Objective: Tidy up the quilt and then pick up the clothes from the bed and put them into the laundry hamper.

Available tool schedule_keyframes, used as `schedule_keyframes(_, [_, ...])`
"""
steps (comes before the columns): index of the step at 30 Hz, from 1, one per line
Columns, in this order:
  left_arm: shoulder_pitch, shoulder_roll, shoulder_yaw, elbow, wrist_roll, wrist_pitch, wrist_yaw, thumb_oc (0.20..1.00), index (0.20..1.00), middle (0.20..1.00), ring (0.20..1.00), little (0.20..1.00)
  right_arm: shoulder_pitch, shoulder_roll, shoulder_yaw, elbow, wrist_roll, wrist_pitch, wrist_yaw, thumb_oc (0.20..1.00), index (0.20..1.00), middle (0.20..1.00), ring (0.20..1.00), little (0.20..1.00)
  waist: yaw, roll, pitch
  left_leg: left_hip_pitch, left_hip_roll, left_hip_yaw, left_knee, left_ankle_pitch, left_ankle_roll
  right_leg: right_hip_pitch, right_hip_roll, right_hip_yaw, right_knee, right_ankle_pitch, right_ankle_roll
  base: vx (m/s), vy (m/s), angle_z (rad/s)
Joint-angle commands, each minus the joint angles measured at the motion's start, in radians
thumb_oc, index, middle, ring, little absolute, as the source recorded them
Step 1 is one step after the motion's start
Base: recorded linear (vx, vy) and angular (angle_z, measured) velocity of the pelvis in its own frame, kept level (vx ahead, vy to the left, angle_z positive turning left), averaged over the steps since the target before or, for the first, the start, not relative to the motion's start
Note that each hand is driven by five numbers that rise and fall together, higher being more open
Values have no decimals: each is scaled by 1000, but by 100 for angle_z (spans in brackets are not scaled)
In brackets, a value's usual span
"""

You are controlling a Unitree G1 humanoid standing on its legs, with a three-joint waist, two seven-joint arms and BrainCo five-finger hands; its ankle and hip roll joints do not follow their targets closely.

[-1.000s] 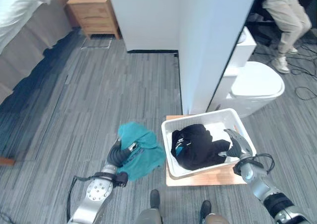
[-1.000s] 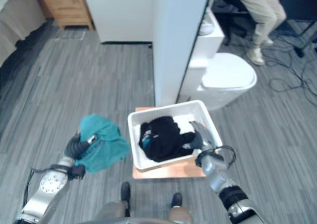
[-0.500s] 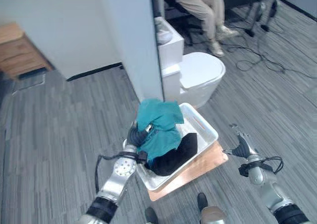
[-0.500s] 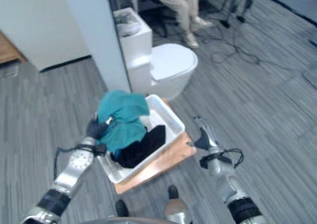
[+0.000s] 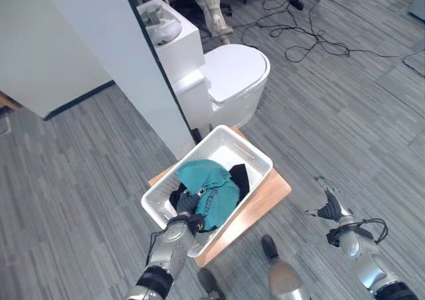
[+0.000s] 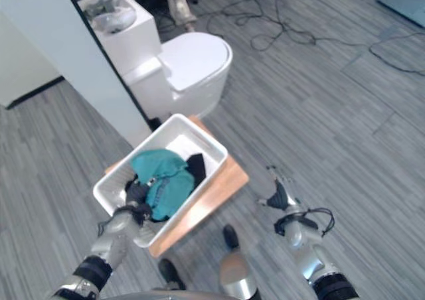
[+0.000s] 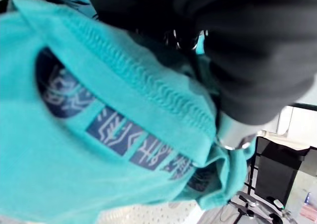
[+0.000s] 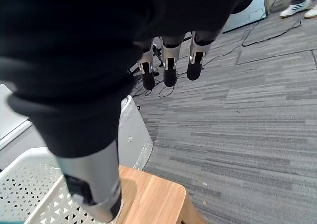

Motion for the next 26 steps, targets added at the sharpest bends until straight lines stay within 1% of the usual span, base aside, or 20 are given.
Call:
schedule_keyframes(1, [-34,80,29,-31,-118,16,-73,1000,1000,1000,1000,1000,-26,-55,-35,-41,12,-41,26,1000,1000,1000,1000,1000,20,20,16,121,70,-14,3,-92,-68,-10,-5,-38,-1,-72,59,40,3,-1])
schedule_keyframes(3, [23,177,-6,-112,-4,6,-71,1000,1000,1000,1000,1000,-27,-48,-27,-9,29,-42,25,1000,1000,1000,1000,1000,34,21,16,137,74,-23,3,-85,-71,18,-3,-51,-2,-74,52,53,-22,7])
schedule_keyframes(4, [47,264,3,-173,234,-40,-42,1000,1000,1000,1000,1000,-22,-36,-26,27,52,-49,25,1000,1000,1000,1000,1000,51,18,13,155,75,-31,3,-92,-71,49,-1,-62,-2,-86,52,35,-39,18])
schedule_keyframes(5, [57,278,17,-180,309,-41,-35,1000,1000,1000,1000,1000,-22,-31,-27,45,64,-52,31,1000,1000,1000,1000,1000,61,15,9,155,76,-35,3,-86,-72,54,0,-66,-2,-84,49,29,-22,23])
schedule_keyframes(6, [59,277,19,-182,312,-40,-34,1000,1000,1000,1000,1000,-23,-31,-26,46,65,-53,30,1000,1000,1000,1000,1000,60,14,10,156,76,-36,3,-86,-72,55,0,-66,-2,-85,49,5,-24,26])
schedule_keyframes(7, [77,296,54,-188,432,-47,-22,1000,1000,1000,1000,1000,-25,-12,-24,97,91,-55,40,1000,1000,1000,1000,1000,81,8,4,166,77,-45,3,-85,-73,76,0,-77,-2,-90,46,23,-31,20])
schedule_keyframes(9, [97,302,86,-154,529,-44,-11,1000,1000,1000,1000,1000,-29,13,-22,149,105,-53,44,1000,1000,1000,1000,1000,99,-2,2,177,78,-53,3,-85,-74,96,2,-89,-2,-95,44,5,-19,16])
schedule_keyframes(10, [98,302,87,-153,531,-45,-11,1000,1000,1000,1000,1000,-31,13,-20,152,105,-55,43,1000,1000,1000,1000,1000,98,-3,3,178,78,-54,3,-85,-74,98,2,-89,-2,-95,44,-10,10,20])
schedule_keyframes(12, [136,263,119,-50,532,-42,-5,1000,1000,1000,1000,1000,-50,51,-7,250,129,-44,49,1000,1000,1000,1000,1000,122,-13,-7,189,79,-67,3,-84,-75,120,2,-105,-2,-99,42,10,-3,15])
schedule_keyframes(13, [136,263,120,-48,532,-43,-4,1000,1000,1000,1000,1000,-52,51,-5,253,129,-46,48,1000,1000,1000,1000,1000,121,-13,-6,190,79,-68,3,-84,-75,121,2,-106,-2,-99,42,9,-4,6])
schedule_keyframes(14, [134,222,135,86,524,-61,20,1000,1000,1000,1000,1000,-67,82,13,329,153,-44,51,1000,1000,1000,1000,1000,135,-22,-13,192,79,-74,3,-82,-77,131,2,-116,-2,-100,41,-1,3,7])
schedule_keyframes(15, [131,221,135,91,524,-64,21,1000,1000,1000,1000,1000,-70,82,14,333,154,-46,50,1000,1000,1000,1000,1000,134,-22,-12,192,79,-75,3,-82,-77,131,2,-117,-2,-100,41,-11,12,10])
schedule_keyframes(16, [151,186,166,166,487,-71,48,1000,1000,1000,1000,1000,-83,109,24,399,183,-37,51,1000,1000,1000,1000,1000,153,-31,-16,192,77,-88,3,-81,-75,139,2,-125,-2,-101,39,-8,9,13])
schedule_keyframes(17, [150,186,167,168,487,-73,48,1000,1000,1000,1000,1000,-85,110,25,403,184,-39,49,1000,1000,1000,1000,1000,152,-31,-16,192,77,-88,3,-81,-75,140,1,-126,-2,-101,39,-12,14,21])
schedule_keyframes(19, [153,150,189,285,477,-74,74,1000,1000,1000,1000,1000,-96,149,30,494,234,-33,53,1000,1000,1000,1000,1000,170,-39,-21,190,75,-101,3,-79,-76,147,1,-135,-2,-103,38,-2,5,23])
schedule_keyframes(20, [162,115,212,380,462,-71,92,1000,1000,1000,1000,1000,-109,186,33,583,283,-29,56,1000,1000,1000,1000,1000,189,-48,-27,189,74,-115,3,-79,-76,155,0,-145,-2,-107,36,2,-4,20])
schedule_keyframes(22, [168,94,227,433,445,-66,97,1000,1000,1000,1000,1000,-119,202,34,631,301,-25,57,1000,1000,1000,1000,1000,199,-52,-30,188,73,-122,3,-79,-75,162,0,-153,-2,-109,35,9,-2,23])
schedule_keyframes(23, [176,53,248,527,399,-49,95,1000,1000,1000,1000,1000,-140,234,35,716,338,-13,65,1000,1000,1000,1000,1000,219,-58,-37,186,73,-136,3,-78,-75,171,0,-164,-2,-112,34,16,2,27])
schedule_keyframes(24, [174,53,248,528,398,-50,95,1000,1000,1000,1000,1000,-142,234,35,719,339,-14,65,1000,1000,1000,1000,1000,218,-58,-37,186,73,-137,3,-78,-75,171,0,-165,-2,-113,34,27,10,34])
schedule_keyframes(26, [176,3,249,642,384,-30,84,1000,1000,1000,1000,1000,-172,271,44,847,366,-1,72,1000,1000,1000,1000,1000,240,-63,-48,185,71,-155,3,-78,-75,185,-2,-180,-2,-117,33,34,26,27])
